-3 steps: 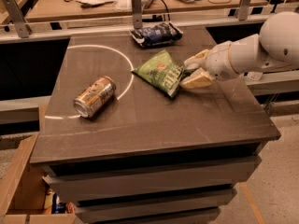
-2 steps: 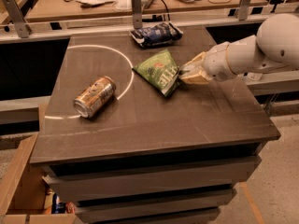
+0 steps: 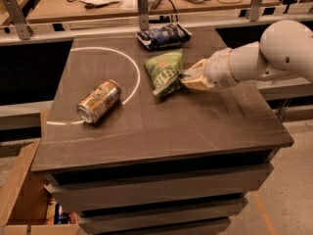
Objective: Move green jalapeno chip bag near orange can
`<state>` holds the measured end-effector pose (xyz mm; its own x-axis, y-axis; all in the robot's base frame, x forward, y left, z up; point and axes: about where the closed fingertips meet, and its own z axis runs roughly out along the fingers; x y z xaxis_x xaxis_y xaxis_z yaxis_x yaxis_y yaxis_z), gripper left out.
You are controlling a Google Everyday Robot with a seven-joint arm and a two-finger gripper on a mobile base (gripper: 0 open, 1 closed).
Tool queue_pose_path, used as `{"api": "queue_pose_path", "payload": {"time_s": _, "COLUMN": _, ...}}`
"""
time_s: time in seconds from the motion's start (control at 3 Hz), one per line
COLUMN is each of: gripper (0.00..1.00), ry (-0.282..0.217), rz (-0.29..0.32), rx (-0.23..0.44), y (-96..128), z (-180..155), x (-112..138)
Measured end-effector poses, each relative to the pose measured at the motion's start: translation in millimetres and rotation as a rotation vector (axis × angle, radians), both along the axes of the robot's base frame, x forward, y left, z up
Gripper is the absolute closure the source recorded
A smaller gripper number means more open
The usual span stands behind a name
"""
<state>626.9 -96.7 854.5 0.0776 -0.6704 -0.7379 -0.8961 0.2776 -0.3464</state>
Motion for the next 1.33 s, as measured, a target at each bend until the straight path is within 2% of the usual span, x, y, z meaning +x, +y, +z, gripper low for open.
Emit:
{"api": "queue_pose_path", "payload": {"time_s": 1.0, "gripper": 1.00, "ry": 0.060, "rz": 0.135, "rx": 0.095, "y": 48.2, "z": 4.1, "x": -30.6}}
{"api": "queue_pose_path", "payload": {"time_s": 1.33, "gripper": 1.00, "ry": 0.069, "rz": 0.163, "rx": 0.113, "y": 56.5, "z": 6.2, "x": -36.3}}
